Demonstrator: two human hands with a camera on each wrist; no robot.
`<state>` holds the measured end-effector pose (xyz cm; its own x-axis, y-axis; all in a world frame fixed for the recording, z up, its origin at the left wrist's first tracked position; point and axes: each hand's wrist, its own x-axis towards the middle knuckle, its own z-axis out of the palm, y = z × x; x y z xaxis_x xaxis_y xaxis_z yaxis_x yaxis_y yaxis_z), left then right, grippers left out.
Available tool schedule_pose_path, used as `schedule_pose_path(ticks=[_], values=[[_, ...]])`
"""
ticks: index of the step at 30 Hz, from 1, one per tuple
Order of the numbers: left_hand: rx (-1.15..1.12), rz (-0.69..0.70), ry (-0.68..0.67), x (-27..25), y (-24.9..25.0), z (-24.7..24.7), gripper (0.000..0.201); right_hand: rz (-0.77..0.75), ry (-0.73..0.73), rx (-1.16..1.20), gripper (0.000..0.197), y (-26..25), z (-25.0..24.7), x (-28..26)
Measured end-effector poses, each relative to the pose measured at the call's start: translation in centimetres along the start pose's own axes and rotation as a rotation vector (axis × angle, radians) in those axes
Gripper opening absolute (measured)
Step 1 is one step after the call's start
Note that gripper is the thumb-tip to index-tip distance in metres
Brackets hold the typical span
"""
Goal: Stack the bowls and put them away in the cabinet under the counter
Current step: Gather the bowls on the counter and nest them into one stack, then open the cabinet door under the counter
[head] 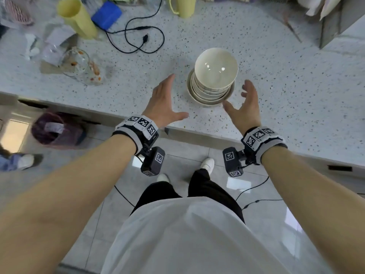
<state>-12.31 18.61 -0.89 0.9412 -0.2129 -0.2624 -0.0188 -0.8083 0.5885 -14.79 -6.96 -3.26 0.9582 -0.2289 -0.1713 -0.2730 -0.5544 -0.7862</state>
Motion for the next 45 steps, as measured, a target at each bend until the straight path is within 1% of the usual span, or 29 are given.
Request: schedule_pose_path(ticks=[2, 6, 8, 10, 13, 15, 17, 21, 22, 25, 27, 29, 31, 33, 36, 39, 42, 45], values=[[0.054, -0.001, -0.064, -0.8, -1.5, 0.3, 0.106, 0.053, 0.079, 0.005, 0.073, 0.4, 0.7, -1.6], [0.179, 0.013, -0.146, -2.4, -5.7, 0.4, 0.086, 0.088, 0.117, -0.064, 0.056, 0.3, 3.0, -5.1], [0.225, 0.028, -0.174, -3.6, -8.3, 0.0, 0.080, 0.079, 0.106, -0.094, 0.049, -0.3, 4.6, -7.0], [0.277, 0.072, -0.178, -4.8, -11.2, -0.4, 0.076, 0.074, 0.065, -0.134, 0.043, -1.0, 6.6, -8.7], [0.331, 0.108, -0.177, -6.4, -15.4, -0.7, 0.078, 0.101, -0.016, -0.183, 0.036, -2.0, 10.5, -10.9], [0.369, 0.156, -0.159, -6.9, -17.6, -0.6, 0.081, 0.113, -0.059, -0.192, 0.032, -2.3, 13.4, -11.9], [0.421, 0.242, -0.149, -7.0, -19.5, -0.6, 0.082, 0.131, -0.096, -0.190, 0.030, -2.3, 16.5, -12.2], [0.459, 0.370, -0.077, -6.6, -22.2, 0.4, 0.080, 0.178, -0.196, -0.174, 0.029, -1.1, 22.7, -11.3], [0.455, 0.396, -0.045, -6.5, -23.0, 0.9, 0.081, 0.189, -0.205, -0.163, 0.029, -0.4, 24.2, -10.8], [0.477, 0.488, 0.123, -5.7, -25.0, 2.9, 0.081, 0.232, -0.215, -0.117, 0.031, 2.4, 28.2, -8.1], [0.474, 0.540, 0.210, -5.2, -25.8, 4.1, 0.082, 0.250, -0.216, -0.123, 0.033, 3.9, 30.5, -6.4], [0.431, 0.555, 0.296, -4.8, -26.2, 5.1, 0.080, 0.255, -0.230, -0.155, 0.030, 4.9, 32.6, -4.7], [0.386, 0.552, 0.362, -4.7, -26.2, 6.0, 0.078, 0.286, -0.216, -0.093, 0.029, 5.7, 34.4, -3.7], [0.363, 0.546, 0.417, -4.6, -26.1, 6.7, 0.077, 0.297, -0.157, -0.030, 0.030, 6.7, 36.1, -3.6], [0.368, 0.530, 0.433, -4.5, -25.8, 7.4, 0.080, 0.309, -0.035, 0.027, 0.025, 7.9, 37.8, -5.0], [0.397, 0.487, 0.422, -4.7, -25.5, 7.6, 0.084, 0.311, 0.035, 0.058, 0.021, 7.9, 38.8, -6.9], [0.389, 0.449, 0.403, -5.1, -24.8, 8.0, 0.085, 0.349, 0.090, 0.096, 0.027, 8.3, 38.6, -9.5], [0.396, 0.394, 0.389, -5.7, -23.9, 8.0, 0.085, 0.382, 0.087, 0.124, 0.033, 9.0, 38.0, -13.6]])
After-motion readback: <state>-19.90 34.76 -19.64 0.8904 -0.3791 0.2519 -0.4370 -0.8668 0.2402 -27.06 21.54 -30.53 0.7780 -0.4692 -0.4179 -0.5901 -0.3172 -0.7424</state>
